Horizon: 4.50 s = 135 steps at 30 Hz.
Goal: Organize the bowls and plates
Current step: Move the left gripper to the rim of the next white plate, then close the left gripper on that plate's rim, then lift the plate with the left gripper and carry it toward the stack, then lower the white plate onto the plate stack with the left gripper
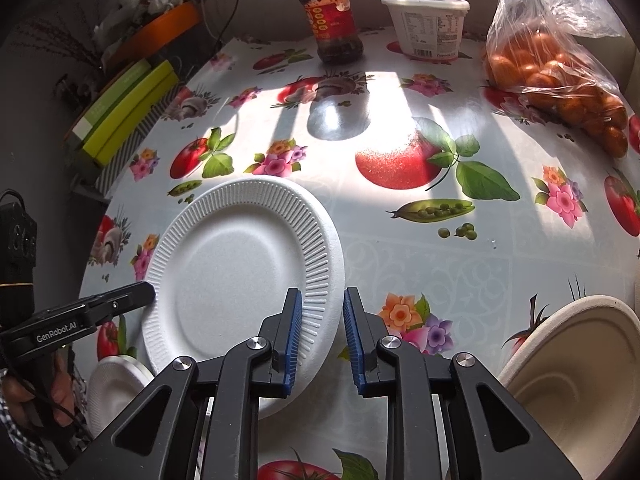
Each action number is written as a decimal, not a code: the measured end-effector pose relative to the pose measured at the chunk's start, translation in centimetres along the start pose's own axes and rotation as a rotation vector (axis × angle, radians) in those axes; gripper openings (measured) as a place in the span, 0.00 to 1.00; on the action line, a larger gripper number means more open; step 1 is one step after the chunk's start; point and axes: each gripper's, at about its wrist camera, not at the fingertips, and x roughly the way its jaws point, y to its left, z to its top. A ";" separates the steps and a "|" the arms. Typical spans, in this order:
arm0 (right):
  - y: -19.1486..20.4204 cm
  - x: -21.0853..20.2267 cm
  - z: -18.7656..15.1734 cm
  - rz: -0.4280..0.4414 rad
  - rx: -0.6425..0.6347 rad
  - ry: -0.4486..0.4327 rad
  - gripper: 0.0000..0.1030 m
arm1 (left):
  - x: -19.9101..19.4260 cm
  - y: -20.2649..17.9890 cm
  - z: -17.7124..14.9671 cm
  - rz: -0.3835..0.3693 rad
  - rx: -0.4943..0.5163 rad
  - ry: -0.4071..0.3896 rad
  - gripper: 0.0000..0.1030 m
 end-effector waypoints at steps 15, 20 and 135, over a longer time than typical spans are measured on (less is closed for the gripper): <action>0.1 -1.0 0.0 0.008 0.004 -0.020 0.18 | -0.9 -0.1 -0.1 -0.005 -0.005 -0.021 0.17; 0.2 -2.1 -0.1 0.008 0.004 -0.043 0.18 | -1.9 -0.5 -0.4 -0.013 0.006 -0.041 0.17; 8.2 -5.2 -14.5 0.085 -0.047 -0.001 0.34 | -10.8 6.6 -16.2 -0.057 -0.089 -0.115 0.25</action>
